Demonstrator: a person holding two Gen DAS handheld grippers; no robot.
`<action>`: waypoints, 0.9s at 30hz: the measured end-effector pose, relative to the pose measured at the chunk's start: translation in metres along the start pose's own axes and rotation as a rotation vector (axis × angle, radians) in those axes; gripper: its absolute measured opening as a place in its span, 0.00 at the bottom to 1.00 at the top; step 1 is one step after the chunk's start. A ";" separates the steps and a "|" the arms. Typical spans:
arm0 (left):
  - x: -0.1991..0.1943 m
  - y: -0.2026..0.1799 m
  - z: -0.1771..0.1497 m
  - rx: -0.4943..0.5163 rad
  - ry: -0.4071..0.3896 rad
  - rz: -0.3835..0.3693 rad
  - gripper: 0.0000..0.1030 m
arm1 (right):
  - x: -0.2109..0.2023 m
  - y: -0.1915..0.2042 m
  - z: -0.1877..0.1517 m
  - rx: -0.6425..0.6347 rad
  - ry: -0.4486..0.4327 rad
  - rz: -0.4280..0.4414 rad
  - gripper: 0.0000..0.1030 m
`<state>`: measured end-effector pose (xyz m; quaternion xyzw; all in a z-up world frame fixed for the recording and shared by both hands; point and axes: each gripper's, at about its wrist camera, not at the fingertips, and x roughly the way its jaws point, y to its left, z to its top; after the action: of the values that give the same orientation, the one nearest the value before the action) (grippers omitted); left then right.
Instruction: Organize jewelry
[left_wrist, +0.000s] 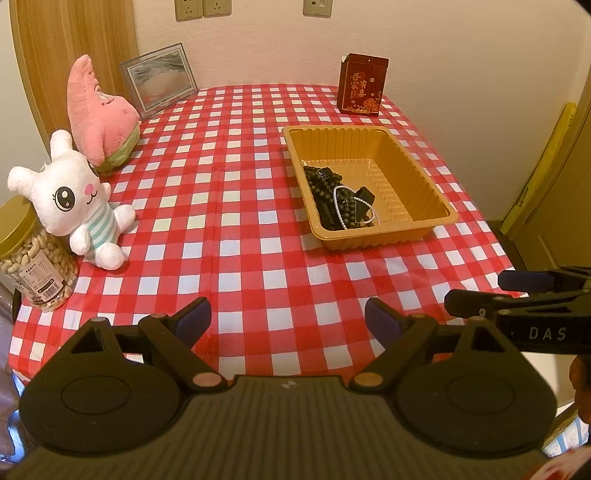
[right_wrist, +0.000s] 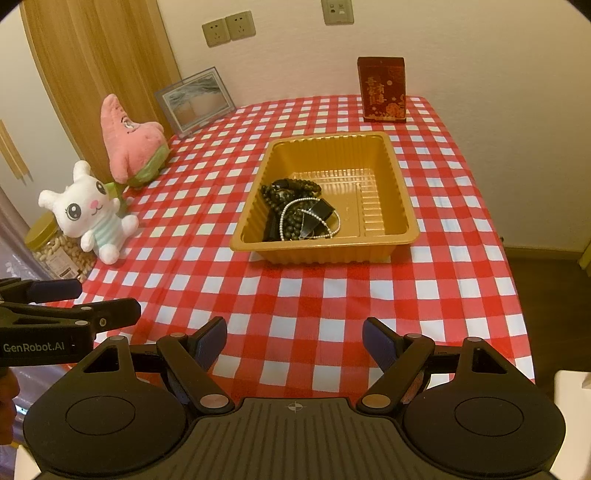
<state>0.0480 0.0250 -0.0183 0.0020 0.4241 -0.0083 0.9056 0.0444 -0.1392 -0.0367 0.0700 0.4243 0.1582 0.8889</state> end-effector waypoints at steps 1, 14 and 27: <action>0.000 0.000 0.000 0.000 0.000 0.000 0.87 | 0.000 0.000 0.000 0.000 0.000 -0.001 0.78; 0.001 0.001 0.001 -0.001 0.000 0.000 0.87 | 0.002 0.000 0.001 0.000 0.000 -0.001 0.78; 0.003 0.002 0.002 -0.001 -0.001 0.000 0.87 | 0.004 0.001 0.003 -0.001 -0.001 0.000 0.78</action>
<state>0.0515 0.0267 -0.0191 0.0015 0.4237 -0.0082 0.9058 0.0485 -0.1371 -0.0373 0.0696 0.4236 0.1585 0.8891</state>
